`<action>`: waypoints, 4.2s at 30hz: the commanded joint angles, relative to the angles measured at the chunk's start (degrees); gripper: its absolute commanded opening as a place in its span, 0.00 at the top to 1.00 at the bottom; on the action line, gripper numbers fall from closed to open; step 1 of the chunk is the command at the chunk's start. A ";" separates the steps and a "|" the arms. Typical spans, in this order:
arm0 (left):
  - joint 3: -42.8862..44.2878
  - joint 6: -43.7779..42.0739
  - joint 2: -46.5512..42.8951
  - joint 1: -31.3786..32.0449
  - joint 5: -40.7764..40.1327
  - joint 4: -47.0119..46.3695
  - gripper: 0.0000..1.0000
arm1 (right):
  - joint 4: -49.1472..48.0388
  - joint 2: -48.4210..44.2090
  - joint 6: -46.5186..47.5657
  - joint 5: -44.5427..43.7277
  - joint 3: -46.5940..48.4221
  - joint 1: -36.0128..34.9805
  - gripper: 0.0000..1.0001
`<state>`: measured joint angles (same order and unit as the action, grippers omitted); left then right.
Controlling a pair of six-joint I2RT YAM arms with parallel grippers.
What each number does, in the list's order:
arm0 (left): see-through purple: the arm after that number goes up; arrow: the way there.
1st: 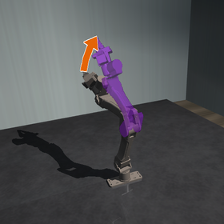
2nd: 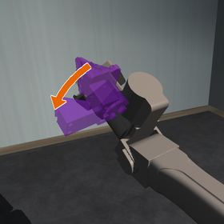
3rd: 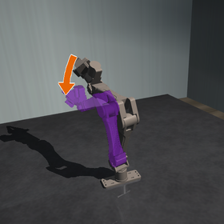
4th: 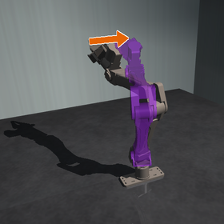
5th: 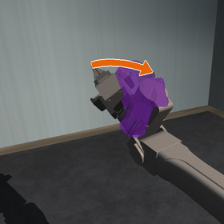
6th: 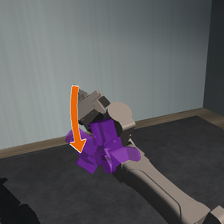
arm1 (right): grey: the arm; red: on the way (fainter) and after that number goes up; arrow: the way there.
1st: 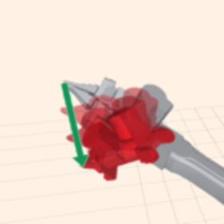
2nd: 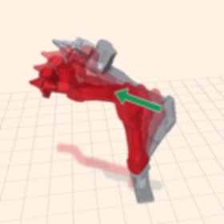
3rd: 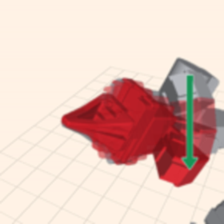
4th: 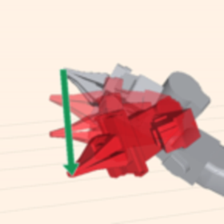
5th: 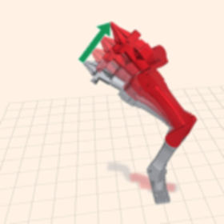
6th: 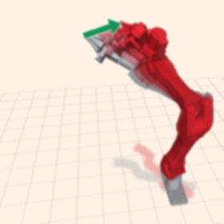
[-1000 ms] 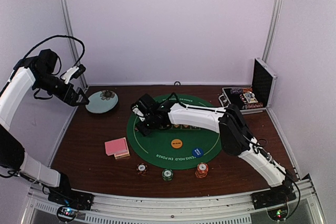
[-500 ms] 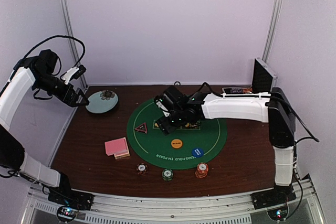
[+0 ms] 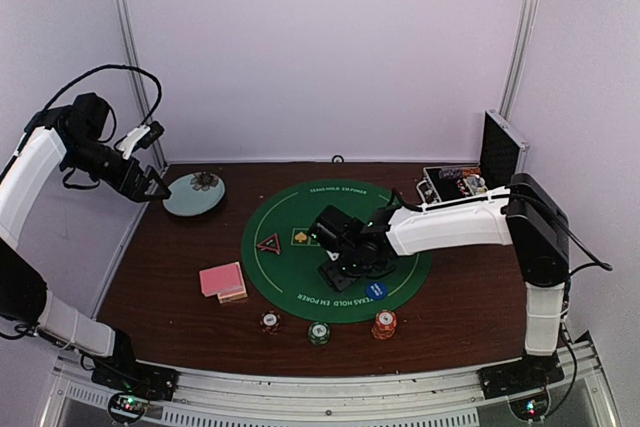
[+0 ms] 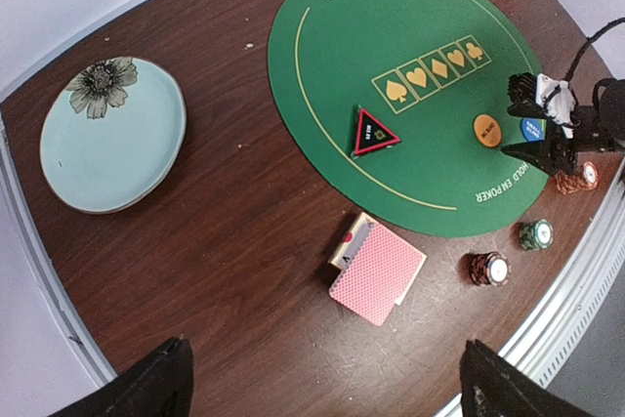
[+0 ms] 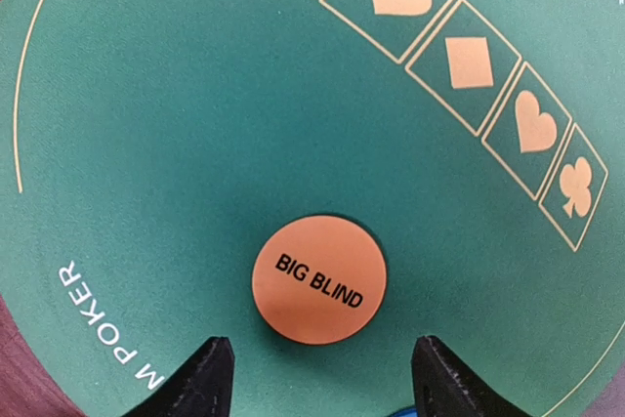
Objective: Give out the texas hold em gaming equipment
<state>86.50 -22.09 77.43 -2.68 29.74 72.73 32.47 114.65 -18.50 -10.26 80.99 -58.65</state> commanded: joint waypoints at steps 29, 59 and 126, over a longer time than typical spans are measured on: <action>3.07 0.25 -1.04 -0.14 1.26 0.18 0.02 | -4.94 7.65 -7.22 -2.68 1.98 4.93 0.52; 1.10 -1.20 -1.56 -0.14 0.17 0.14 0.03 | -3.56 25.45 1.45 2.31 29.84 19.69 0.58; -0.46 -0.36 -4.87 -0.14 3.38 -1.01 0.03 | 1.84 -6.03 1.49 7.65 -6.19 8.41 0.44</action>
<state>85.49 -23.11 73.84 -2.68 31.53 73.06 33.19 110.48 -16.97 0.32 75.64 -49.76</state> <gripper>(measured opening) 0.976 0.580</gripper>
